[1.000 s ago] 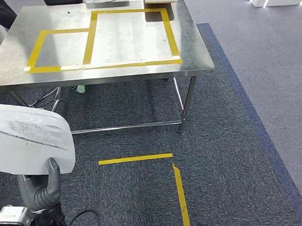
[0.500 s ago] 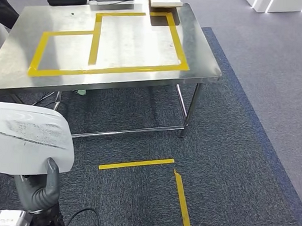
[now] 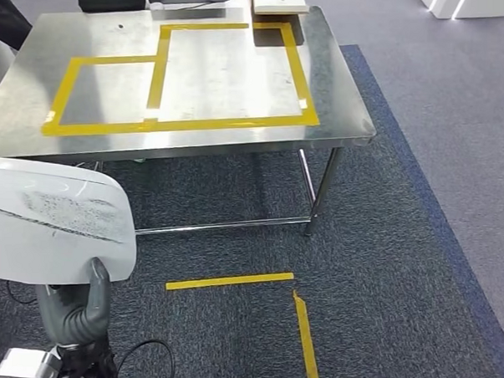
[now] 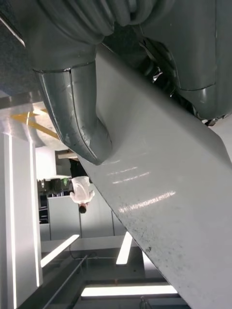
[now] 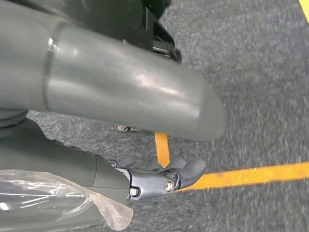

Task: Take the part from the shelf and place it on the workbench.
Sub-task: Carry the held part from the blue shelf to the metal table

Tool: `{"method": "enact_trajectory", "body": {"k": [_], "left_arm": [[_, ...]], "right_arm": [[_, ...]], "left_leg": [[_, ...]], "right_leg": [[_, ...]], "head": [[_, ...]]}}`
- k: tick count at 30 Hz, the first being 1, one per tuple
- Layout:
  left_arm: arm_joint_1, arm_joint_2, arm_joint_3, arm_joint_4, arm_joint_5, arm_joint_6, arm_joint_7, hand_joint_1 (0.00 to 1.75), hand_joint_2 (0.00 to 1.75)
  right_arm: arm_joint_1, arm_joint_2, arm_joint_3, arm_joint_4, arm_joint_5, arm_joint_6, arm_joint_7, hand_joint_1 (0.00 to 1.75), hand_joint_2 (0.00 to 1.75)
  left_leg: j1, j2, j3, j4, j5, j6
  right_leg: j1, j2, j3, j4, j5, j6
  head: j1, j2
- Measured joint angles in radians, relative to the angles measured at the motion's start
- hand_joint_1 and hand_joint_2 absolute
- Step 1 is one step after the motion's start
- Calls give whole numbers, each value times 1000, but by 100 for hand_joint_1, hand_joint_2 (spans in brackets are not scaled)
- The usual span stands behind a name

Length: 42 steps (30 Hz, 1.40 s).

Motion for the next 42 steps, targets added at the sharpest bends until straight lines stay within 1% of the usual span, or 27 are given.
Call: {"method": "enact_trajectory", "body": {"k": [2, 4, 5, 6, 7, 8, 10, 11, 12, 15, 16, 18, 20, 21, 22, 24, 25, 26, 28, 31, 33, 35, 36, 37, 39, 40, 42], "left_arm": [[-5, 2, -2, 0, 0, 0, 0, 175, 175], [-8, 5, -3, 3, 1, 1, 0, 175, 175], [-9, 7, -4, 5, 2, 2, 0, 175, 175], [-9, 8, -4, 6, 4, 3, 0, 175, 175], [-10, 10, -4, 8, 6, 5, 0, 175, 175], [-10, 11, -4, 8, 9, 6, 0, 175, 175], [-14, 12, -4, 9, 13, 5, 0, 175, 175], [-16, 13, -4, 9, 14, 4, 0, 175, 175], [-17, 13, -3, 10, 15, 4, 0, 175, 175], [-18, 13, -2, 10, 15, 3, 0, 175, 175], [-19, 12, -2, 10, 15, 3, 0, 175, 175], [-19, 12, -3, 10, 14, 3, 0, 175, 175], [-18, 12, -2, 10, 16, 3, 0, 175, 175], [-16, 13, -1, 10, 18, 4, 0, 175, 175], [-14, 13, 0, 10, 21, 4, 0, 175, 175], [-10, 14, 4, 10, 27, 1, 0, 175, 175], [-10, 14, 5, 10, 29, -3, 0, 175, 175], [-9, 14, 7, 10, 29, -8, 0, 175, 175], [-8, 14, 8, 10, 26, -19, 0, 175, 175], [-10, 13, 7, 8, 21, -25, 0, 175, 175], [-11, 14, 8, 8, 20, -26, -1, 175, 175], [-11, 15, 8, 8, 24, -32, -1, 175, 175], [-10, 16, 8, 8, 26, -37, -1, 175, 175], [-10, 17, 8, 9, 27, -43, -1, 175, 175], [-10, 18, 6, 9, 23, -52, -1, 175, 175], [-11, 19, 6, 10, 21, -55, -1, 175, 175], [-12, 18, 5, 12, 20, -55, -1, 175, 175]], "right_arm": [[-2, 0, -6, 0, -13, 14, 6, 0, 0], [-6, 0, -18, 0, -30, 34, 20, 0, 0], [-7, 0, -24, 0, -35, 42, 27, 0, 0], [-6, 0, -29, 0, -37, 45, 33, 0, 0], [-5, 0, -31, 0, -38, 47, 37, 0, 0], [-4, 0, -33, 0, -39, 49, 41, 0, 0], [-5, 0, -40, 0, -48, 53, 48, 0, 0], [-6, 0, -45, 0, -55, 56, 50, 0, 0], [-8, 0, -50, 0, -62, 59, 53, 0, 0], [-14, 0, -63, 0, -72, 63, 58, 0, 0], [-15, 0, -66, 0, -72, 64, 59, 0, 0], [-17, 0, -71, 0, -73, 64, 60, 0, 0], [-15, 0, -75, 0, -72, 64, 61, 0, 0], [-13, 0, -75, 0, -71, 62, 62, 0, 0], [-12, 0, -76, 0, -70, 61, 63, 0, 0], [-12, 0, -77, 0, -67, 57, 63, 0, 0], [-12, 0, -77, 0, -66, 55, 64, 0, 0], [-13, 0, -77, 0, -65, 54, 64, 0, 0], [-14, 1, -78, 0, -64, 52, 66, 0, 0], [-13, 3, -78, 0, -63, 54, 69, 0, 0], [-14, 5, -79, 0, -63, 57, 70, 0, 0], [-15, 5, -79, 1, -63, 61, 74, 0, 0], [-14, 5, -79, 1, -60, 62, 76, 0, 0], [-13, 5, -79, 1, -54, 64, 77, 0, 0], [-11, 6, -79, 1, -41, 67, 78, 0, 0], [-12, 6, -79, 1, -35, 69, 76, 0, 0], [-13, 6, -78, 1, -28, 70, 71, 0, 0]], "left_leg": [[2, 3, -26, 64, -30, -14], [10, 4, -97, 192, -71, -24], [14, 4, -132, 243, -77, -27], [16, 5, -152, 263, -67, -29], [19, 5, -155, 246, -36, -30], [20, 6, -142, 195, 8, -30], [19, 9, -98, 79, 72, -27], [17, 10, -83, 41, 80, -23], [14, 11, -75, 25, 72, -17], [13, 8, -64, 10, 58, 4], [14, 7, -59, 6, 56, 10], [14, 8, -50, 3, 50, 21], [10, 7, -42, 3, 40, 28], [8, 6, -36, 3, 34, 29], [6, 4, -27, 4, 27, 30], [4, 1, -3, 3, 9, 28], [2, 1, 5, 4, 1, 24], [1, 0, 9, 5, -6, 20], [2, 0, 10, 5, -14, 10], [2, 2, 14, 18, -30, -7], [7, 3, -28, 106, -66, -19], [13, 4, -106, 233, -99, -29], [15, 4, -134, 267, -94, -31], [16, 4, -148, 267, -70, -33], [18, 6, -123, 169, 19, -32], [17, 8, -104, 116, 50, -30], [12, 11, -73, 42, 62, -20]], "right_leg": [[-6, -2, 19, -11, -4, -9], [-7, -3, 33, -14, -13, -14], [-8, -3, 40, -14, -19, -15], [-8, -3, 48, -14, -26, -14], [-8, -3, 57, -14, -32, -13], [-9, -2, 68, -14, -40, -11], [-9, -1, 81, -14, -56, -1], [-8, -2, 83, -14, -62, 6], [-7, -3, 82, -16, -68, 14], [-8, -8, 88, -18, -79, 31], [-9, -7, 81, 1, -91, 34], [-10, -5, 25, 103, -135, 37], [-9, -4, -63, 232, -172, 37], [-9, -4, -93, 262, -164, 36], [-8, -4, -105, 254, -135, 33], [-5, -4, -79, 147, -41, 25], [-2, -3, -56, 91, -7, 20], [1, -2, -36, 49, 8, 15], [6, -1, -19, 26, 1, 9], [-1, -1, 0, 8, -8, -4], [-5, -2, 19, -1, -15, -12], [-5, -3, 33, -2, -26, -16], [-5, -2, 41, -2, -33, -15], [-5, -2, 50, -2, -40, -14], [-6, -1, 72, -2, -55, -10], [-5, 0, 79, -2, -63, -5], [-3, -1, 83, -3, -73, 8]], "head": [[-5, 0], [-9, 0], [-9, 0], [-9, 0], [-9, 0], [-9, 0], [-9, 0], [-9, 0], [-8, 0], [-3, 0], [-1, 0], [4, 0], [6, 0], [6, 0], [6, 0], [6, 0], [5, 0], [4, 0], [2, 0], [-2, 0], [-7, 0], [-8, 0], [-8, 0], [-8, 0], [-8, 0], [-8, 0], [-9, 0]]}}
